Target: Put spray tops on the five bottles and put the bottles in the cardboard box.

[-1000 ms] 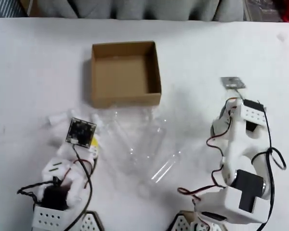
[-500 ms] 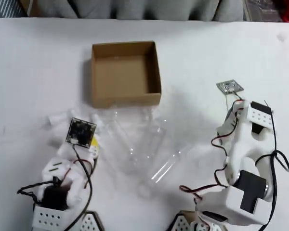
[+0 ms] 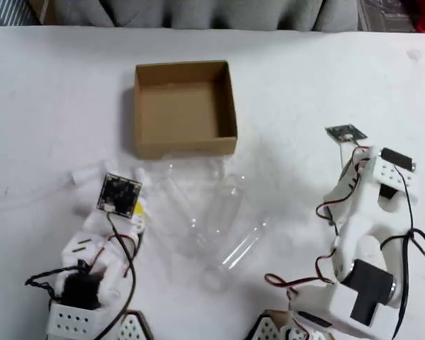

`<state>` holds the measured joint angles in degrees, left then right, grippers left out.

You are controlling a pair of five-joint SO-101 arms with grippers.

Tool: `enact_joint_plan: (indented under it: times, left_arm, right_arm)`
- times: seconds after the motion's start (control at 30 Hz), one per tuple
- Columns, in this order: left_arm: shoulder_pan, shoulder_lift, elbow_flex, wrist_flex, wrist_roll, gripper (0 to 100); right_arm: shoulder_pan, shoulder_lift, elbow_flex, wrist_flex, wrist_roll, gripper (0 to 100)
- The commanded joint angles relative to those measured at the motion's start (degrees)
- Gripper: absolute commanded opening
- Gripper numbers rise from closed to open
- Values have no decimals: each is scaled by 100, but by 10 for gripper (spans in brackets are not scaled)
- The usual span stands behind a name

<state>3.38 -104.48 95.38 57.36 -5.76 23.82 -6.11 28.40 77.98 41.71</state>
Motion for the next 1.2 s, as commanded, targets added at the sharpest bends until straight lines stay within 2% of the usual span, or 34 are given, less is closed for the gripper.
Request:
enact_joint_plan:
  times: [0.0, 0.27, 0.43, 0.57, 0.7, 0.73, 0.93, 1.07, 1.17]
  left_arm:
    - [-4, -66, -26, 9, -53, 20]
    - [-22, -66, -26, 26, -53, 20]
    - [-40, -66, -26, 9, -53, 20]
    - [-31, -66, -26, 9, -53, 20]
    - [-22, -66, -26, 9, -53, 20]
    - [-22, -66, -26, 9, -53, 20]
    - [-13, -66, -18, 0, -53, 20]
    - [-4, -66, -18, 0, -53, 20]
    - [-4, -66, -18, -9, -53, 20]
  right_arm:
    - [66, -295, 114, -330, -9, 281]
    - [-92, 145, 193, -1059, -35, 280]
    - [-92, 629, 44, -1077, -35, 277]
    - [-57, 831, -299, -1042, -44, 170]
    - [-57, 840, -598, -831, -44, 21]
    - [-57, 840, -677, -804, -44, 11]
    - [48, 831, -1160, -154, -97, 17]
    - [198, 813, -1319, 391, -747, 17]
    - [215, 585, -1152, 514, -967, 17]
